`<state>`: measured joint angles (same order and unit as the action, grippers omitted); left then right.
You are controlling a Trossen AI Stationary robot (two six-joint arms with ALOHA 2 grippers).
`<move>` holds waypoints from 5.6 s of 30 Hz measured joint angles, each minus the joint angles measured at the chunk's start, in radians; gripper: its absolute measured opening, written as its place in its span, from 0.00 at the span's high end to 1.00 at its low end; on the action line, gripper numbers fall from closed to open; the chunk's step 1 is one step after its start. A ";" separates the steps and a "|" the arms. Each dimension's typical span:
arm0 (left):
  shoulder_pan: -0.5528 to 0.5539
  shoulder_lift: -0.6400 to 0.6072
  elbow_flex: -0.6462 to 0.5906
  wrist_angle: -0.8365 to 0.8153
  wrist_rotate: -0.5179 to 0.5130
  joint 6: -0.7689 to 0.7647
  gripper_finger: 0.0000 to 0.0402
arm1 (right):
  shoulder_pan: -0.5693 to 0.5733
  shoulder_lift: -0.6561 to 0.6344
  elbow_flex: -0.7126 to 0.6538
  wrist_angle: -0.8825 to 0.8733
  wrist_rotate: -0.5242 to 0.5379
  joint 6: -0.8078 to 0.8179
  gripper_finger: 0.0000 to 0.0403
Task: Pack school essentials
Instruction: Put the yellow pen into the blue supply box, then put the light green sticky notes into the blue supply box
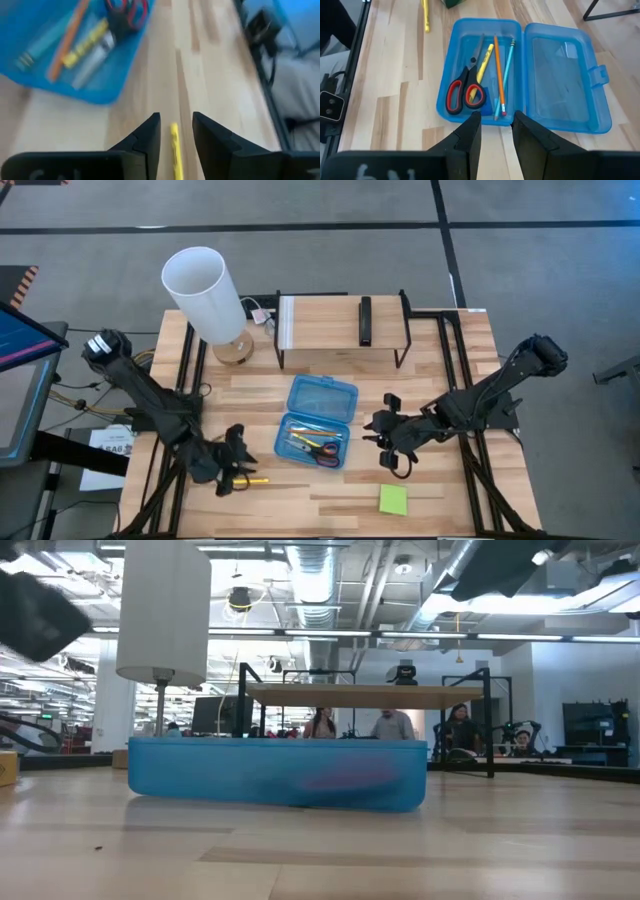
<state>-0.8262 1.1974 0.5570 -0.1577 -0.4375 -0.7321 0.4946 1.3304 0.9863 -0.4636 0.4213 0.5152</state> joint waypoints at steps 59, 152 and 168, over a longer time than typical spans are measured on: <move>-0.138 0.341 0.291 -0.475 0.047 -0.285 1.00 | 0.000 0.000 0.001 0.007 0.000 -0.001 0.68; 0.363 -0.124 -0.105 0.583 0.168 0.692 0.90 | 0.340 0.541 0.325 -0.249 -0.367 0.414 0.39; 0.363 -0.124 -0.105 0.557 0.168 0.668 0.90 | 0.389 0.706 0.409 -0.343 -0.338 0.426 0.33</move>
<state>-0.4633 1.0733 0.4522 0.3992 -0.2695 -0.0646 0.8835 2.0360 1.3950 -0.8069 0.0830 0.9413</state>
